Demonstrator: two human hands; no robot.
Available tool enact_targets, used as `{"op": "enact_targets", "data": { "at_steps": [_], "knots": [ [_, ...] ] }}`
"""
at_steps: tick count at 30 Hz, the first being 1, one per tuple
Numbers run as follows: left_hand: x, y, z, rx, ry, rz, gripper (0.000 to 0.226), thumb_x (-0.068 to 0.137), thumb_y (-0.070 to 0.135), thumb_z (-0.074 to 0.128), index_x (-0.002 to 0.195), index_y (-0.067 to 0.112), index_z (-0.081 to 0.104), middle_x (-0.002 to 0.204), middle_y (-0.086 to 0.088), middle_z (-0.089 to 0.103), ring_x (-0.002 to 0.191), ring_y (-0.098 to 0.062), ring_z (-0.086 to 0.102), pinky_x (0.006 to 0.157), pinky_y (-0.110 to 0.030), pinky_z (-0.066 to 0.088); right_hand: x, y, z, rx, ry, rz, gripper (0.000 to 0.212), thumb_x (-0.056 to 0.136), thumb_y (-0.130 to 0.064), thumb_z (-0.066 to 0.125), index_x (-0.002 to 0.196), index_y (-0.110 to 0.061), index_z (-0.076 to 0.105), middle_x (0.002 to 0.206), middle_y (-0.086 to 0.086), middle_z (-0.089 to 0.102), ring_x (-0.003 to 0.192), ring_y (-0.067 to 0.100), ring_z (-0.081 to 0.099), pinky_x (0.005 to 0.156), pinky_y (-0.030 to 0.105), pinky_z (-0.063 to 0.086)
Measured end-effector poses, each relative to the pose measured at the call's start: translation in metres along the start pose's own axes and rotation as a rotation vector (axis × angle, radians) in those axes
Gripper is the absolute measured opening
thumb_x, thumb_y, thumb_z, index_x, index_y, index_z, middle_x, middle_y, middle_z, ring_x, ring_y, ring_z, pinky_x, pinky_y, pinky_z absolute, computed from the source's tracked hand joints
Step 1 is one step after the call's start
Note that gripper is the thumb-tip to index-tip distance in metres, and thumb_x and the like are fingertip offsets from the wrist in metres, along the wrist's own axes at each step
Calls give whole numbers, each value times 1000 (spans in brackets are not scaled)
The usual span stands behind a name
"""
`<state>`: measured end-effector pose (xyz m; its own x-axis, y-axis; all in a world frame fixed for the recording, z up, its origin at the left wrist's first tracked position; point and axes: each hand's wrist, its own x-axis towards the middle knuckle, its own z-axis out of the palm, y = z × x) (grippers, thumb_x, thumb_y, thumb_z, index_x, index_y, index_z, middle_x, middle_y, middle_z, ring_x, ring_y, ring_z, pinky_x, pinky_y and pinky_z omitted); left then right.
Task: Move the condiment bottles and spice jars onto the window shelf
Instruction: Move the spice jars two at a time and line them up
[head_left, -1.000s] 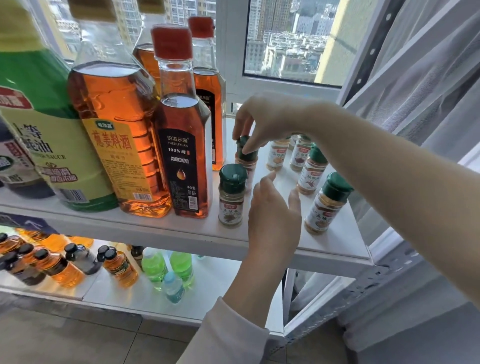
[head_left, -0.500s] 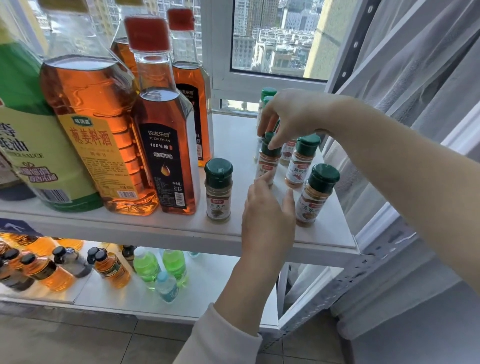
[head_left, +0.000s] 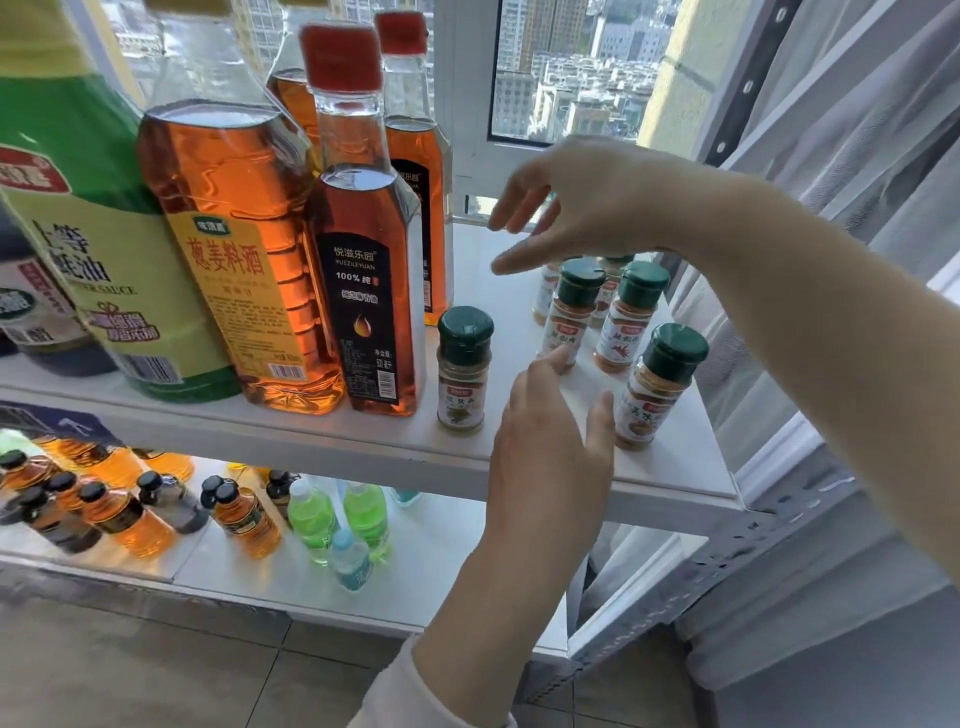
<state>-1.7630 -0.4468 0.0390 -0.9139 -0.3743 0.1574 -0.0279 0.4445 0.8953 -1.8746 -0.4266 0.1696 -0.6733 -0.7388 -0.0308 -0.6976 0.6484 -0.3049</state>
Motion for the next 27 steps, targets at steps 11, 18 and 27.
{"op": "enact_targets", "data": {
  "at_steps": [11,18,27],
  "knots": [
    [-24,-22,-28,-46,2,-63,28,93,34,46,121,30,46,125,15,53,108,1,50,88,-16,40,3,-35,40,-161,-113,-74,33,76,-32,74,105,-20,67,101,-3,68,85,14,66,76,28,55],
    [-12,-32,-43,-101,2,-24,11,92,33,48,100,28,54,95,10,66,90,-5,61,74,-15,46,-15,-8,23,-128,-83,30,33,75,-32,74,105,-24,62,99,-6,62,87,13,60,66,22,46],
    [9,-42,-38,-56,-3,-6,24,89,31,56,111,22,52,89,21,56,79,10,55,66,-3,43,-35,11,21,-165,-71,60,32,71,-38,76,99,-26,66,97,-8,64,83,8,59,71,25,48]
  ]
}}
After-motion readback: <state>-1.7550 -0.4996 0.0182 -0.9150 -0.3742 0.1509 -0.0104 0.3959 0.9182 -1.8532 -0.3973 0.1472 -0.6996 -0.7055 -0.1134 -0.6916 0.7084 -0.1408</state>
